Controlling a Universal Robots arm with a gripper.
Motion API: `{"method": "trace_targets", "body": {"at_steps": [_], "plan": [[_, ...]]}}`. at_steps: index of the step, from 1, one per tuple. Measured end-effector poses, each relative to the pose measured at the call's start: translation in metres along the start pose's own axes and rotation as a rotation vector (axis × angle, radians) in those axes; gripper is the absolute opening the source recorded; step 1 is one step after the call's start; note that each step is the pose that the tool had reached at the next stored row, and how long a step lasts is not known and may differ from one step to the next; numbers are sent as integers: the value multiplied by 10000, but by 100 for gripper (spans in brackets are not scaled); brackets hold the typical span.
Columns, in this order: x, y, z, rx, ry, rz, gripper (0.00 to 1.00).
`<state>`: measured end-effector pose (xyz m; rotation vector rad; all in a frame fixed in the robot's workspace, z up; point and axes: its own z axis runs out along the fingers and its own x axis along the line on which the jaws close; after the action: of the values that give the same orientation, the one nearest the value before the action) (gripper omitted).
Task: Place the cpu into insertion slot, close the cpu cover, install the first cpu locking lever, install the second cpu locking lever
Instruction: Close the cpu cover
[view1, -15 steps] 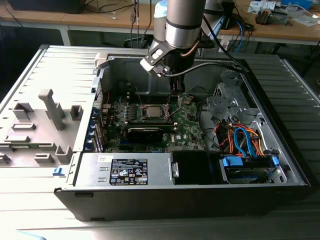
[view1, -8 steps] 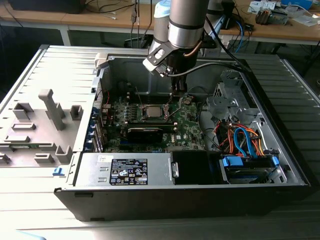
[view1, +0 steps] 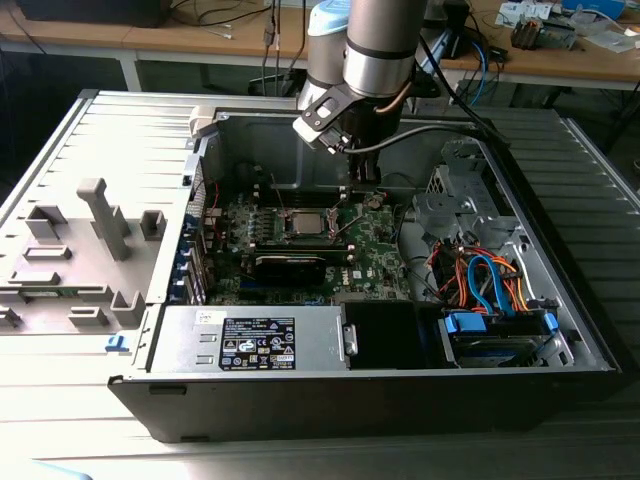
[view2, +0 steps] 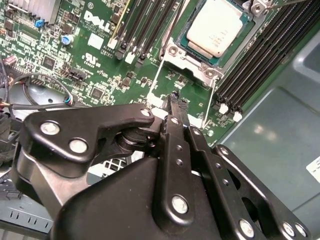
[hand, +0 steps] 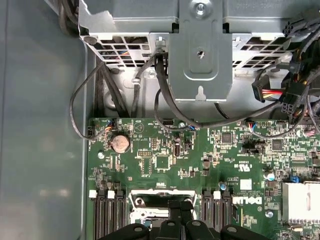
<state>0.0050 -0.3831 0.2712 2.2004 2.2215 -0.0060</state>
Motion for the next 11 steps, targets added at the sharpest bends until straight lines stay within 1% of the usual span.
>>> {"method": "trace_targets", "body": {"at_steps": [7,11], "plan": [[16,122,1,95,2,-48,11],[33,165,1,123,3,-99,11]]}}
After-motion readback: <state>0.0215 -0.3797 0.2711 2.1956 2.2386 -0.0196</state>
